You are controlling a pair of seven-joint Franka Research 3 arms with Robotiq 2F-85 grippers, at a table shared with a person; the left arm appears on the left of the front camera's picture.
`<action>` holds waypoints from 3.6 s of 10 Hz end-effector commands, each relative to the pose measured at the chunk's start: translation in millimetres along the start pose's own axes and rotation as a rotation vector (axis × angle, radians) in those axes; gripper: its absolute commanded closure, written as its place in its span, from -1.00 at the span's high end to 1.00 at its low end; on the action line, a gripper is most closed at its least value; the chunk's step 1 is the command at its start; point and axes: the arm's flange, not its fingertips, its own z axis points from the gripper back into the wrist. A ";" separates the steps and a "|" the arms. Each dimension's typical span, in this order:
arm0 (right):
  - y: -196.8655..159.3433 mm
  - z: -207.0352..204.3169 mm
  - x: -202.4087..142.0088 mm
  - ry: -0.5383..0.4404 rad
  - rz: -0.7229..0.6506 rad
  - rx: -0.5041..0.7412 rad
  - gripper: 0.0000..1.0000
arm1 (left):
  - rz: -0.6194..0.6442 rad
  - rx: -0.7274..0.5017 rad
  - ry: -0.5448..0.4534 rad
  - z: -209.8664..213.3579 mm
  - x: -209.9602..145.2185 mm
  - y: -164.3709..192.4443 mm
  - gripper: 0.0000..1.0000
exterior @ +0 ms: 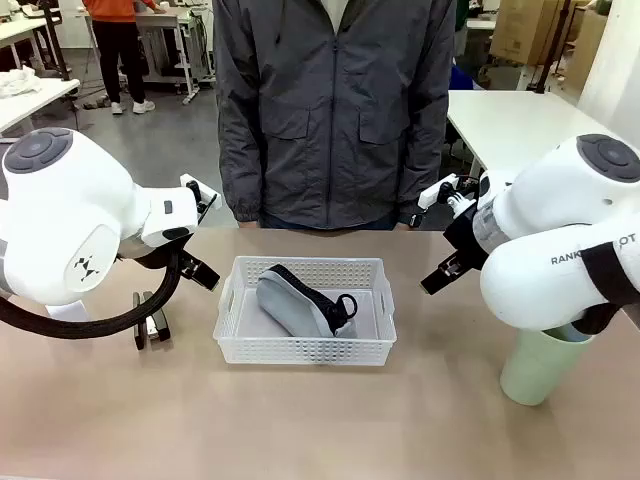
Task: Efficiently arrange items inside the basket to fit them all.
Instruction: Pick up the Digital clock and place it inside the Organizing basket.
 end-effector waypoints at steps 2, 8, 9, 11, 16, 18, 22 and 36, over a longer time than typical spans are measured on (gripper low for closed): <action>0.0 0.0 0.0 0.000 0.000 0.000 1.00 | 0.000 0.000 0.000 0.1 0.1 0.0 1.00; 0.0 0.0 0.0 0.000 0.000 0.000 1.00 | 0.000 0.000 0.000 0.1 0.1 0.0 1.00; 0.0 0.0 0.0 0.000 0.000 0.000 1.00 | 0.000 0.000 0.000 0.1 0.1 0.0 1.00; 0.0 0.0 0.0 0.000 0.000 0.000 1.00 | 0.000 0.000 0.000 0.1 0.1 0.0 1.00; 0.0 0.0 0.0 0.000 0.000 0.000 1.00 | 0.000 0.000 0.000 0.1 0.1 0.0 1.00; 0.0 0.0 0.0 0.000 0.000 0.000 1.00 | 0.000 0.000 0.000 0.1 0.1 0.0 1.00; 3.5 5.9 3.4 -0.002 0.000 0.039 1.00 | 0.004 -0.001 -0.017 6.7 1.6 -2.0 1.00; -125.8 274.7 -224.3 -0.652 -1.067 0.666 1.00 | 0.870 -0.613 -0.620 309.9 -221.4 173.6 1.00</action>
